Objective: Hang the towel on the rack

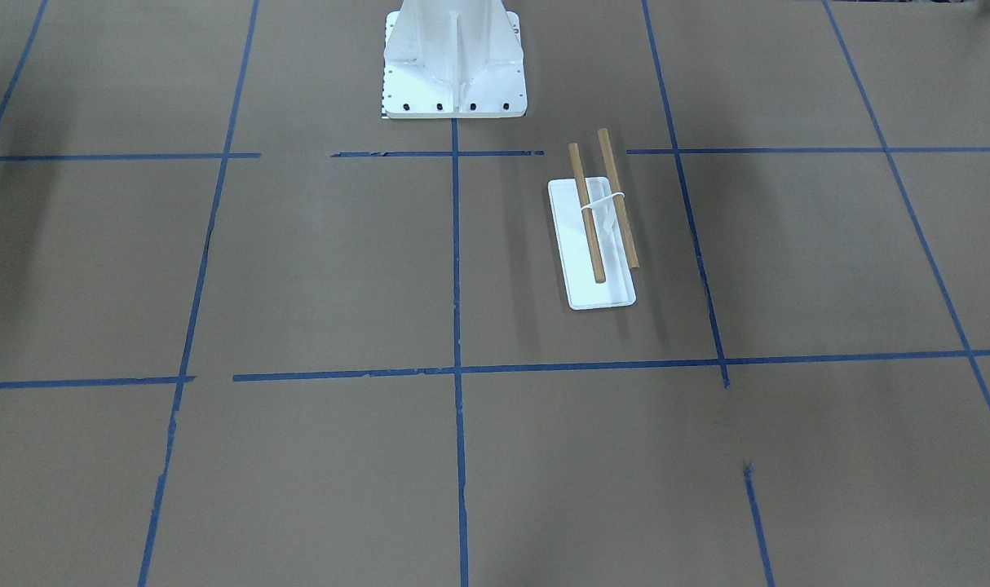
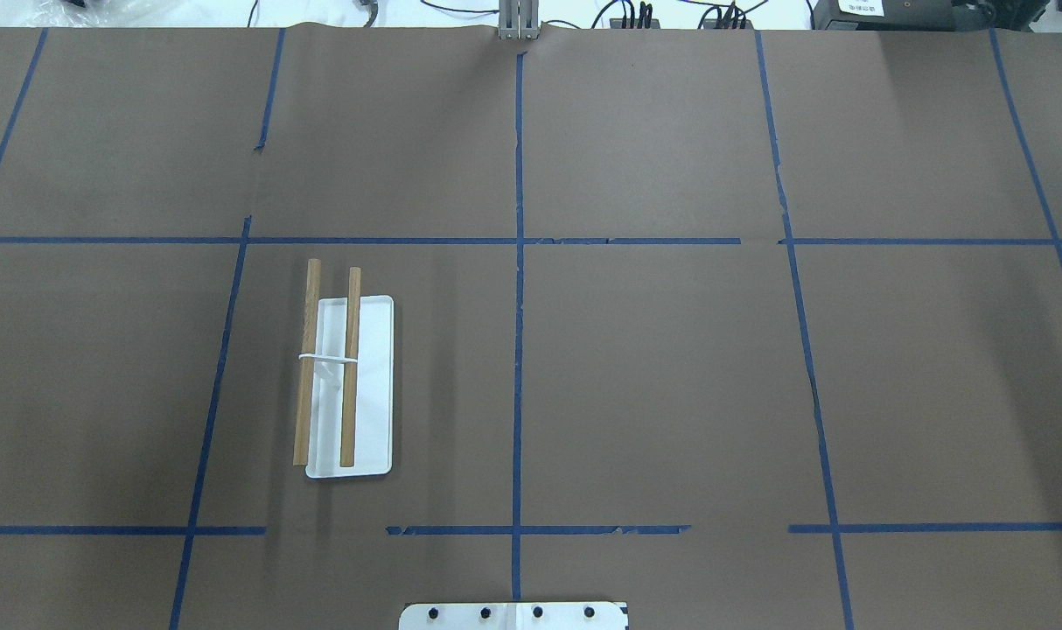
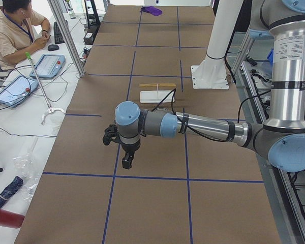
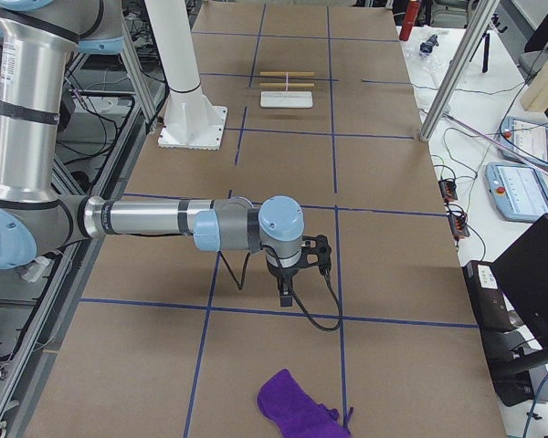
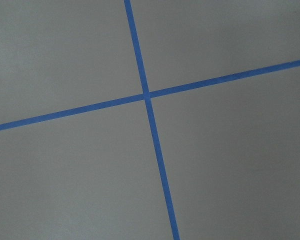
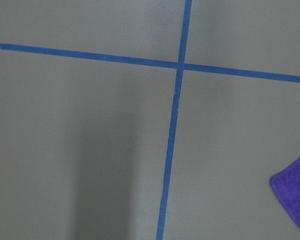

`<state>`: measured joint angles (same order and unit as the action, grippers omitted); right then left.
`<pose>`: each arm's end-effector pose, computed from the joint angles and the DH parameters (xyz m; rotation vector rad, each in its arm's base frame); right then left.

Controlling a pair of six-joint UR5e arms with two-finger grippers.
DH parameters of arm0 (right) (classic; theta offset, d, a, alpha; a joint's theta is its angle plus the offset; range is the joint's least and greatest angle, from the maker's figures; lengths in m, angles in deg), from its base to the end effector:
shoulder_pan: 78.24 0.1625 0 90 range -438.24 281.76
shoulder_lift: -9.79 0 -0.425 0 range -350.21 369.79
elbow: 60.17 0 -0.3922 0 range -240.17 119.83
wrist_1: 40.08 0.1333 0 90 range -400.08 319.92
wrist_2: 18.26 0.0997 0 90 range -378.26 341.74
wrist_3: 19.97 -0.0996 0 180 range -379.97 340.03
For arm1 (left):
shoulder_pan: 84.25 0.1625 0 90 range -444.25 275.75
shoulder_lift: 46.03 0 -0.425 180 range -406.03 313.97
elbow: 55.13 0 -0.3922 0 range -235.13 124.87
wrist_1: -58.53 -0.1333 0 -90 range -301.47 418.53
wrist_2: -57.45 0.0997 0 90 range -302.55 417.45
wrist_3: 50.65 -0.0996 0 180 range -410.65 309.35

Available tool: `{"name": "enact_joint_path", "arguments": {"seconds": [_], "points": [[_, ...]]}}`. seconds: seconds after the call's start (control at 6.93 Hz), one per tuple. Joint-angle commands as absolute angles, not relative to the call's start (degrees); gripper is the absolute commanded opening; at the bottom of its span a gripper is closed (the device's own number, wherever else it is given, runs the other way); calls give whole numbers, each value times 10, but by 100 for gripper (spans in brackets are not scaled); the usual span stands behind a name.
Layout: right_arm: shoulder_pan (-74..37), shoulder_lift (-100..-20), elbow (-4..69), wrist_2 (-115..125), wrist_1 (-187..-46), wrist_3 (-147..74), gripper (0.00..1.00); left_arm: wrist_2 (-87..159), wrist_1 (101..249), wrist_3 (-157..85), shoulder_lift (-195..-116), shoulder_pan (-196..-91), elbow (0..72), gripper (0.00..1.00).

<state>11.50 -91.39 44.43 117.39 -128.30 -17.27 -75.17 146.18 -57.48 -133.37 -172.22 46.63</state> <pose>0.0602 -0.4150 0.6163 0.1029 -0.7944 -0.0850 -0.0490 -0.4772 0.5861 0.1436 0.7388 0.1911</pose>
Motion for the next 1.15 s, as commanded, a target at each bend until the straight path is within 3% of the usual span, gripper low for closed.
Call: {"name": "enact_joint_path", "arguments": {"seconds": [0.0, 0.58, 0.72, 1.01], "points": [[116, -916, 442, 1170, -1246, -180, 100, -757, 1504, -574, -1335, -1721, 470, 100], [112, -922, 456, 1180, -1080, -300, 100, -751, 1866, -574, -1328, -1721, 423, 100], [80, -918, 455, 1180, -1066, -298, 95, -750, 1883, -570, -1336, -1721, 406, 100], [68, -942, 406, 1116, -1063, -207, 100, -754, 1910, -491, -1348, -1721, 402, 100]]}}
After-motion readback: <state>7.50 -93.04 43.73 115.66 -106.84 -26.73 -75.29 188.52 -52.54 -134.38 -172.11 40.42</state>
